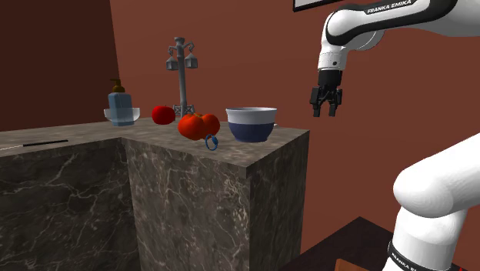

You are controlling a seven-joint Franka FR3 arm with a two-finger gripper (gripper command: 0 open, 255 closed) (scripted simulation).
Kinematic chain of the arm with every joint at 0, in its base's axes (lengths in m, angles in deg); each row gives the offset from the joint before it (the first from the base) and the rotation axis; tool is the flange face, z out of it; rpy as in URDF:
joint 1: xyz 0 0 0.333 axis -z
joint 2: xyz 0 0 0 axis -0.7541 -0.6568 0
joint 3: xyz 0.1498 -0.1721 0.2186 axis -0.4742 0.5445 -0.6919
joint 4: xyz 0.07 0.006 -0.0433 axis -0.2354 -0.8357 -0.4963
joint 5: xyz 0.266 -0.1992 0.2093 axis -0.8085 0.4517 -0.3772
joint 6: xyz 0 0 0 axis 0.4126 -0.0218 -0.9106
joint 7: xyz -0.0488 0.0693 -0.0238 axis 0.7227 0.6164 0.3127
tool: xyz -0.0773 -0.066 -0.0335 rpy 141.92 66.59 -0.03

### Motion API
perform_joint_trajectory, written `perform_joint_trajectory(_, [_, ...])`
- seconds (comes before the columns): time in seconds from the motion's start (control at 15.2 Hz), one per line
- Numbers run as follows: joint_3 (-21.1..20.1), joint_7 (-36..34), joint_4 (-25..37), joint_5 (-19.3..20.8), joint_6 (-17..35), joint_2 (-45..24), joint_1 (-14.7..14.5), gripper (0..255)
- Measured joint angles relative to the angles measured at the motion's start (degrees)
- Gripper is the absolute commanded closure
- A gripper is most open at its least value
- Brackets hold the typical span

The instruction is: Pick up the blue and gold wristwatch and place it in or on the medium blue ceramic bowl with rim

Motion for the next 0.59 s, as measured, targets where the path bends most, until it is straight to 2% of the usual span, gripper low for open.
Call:
perform_joint_trajectory(0.2, [-1.1, -1.16, -1.01, -1.15, 1.36, 0.26, -0.59, 0])
perform_joint_trajectory(0.59, [-6.42, -6.43, -3.34, -6.45, 7.26, -0.06, -3.5, 0])
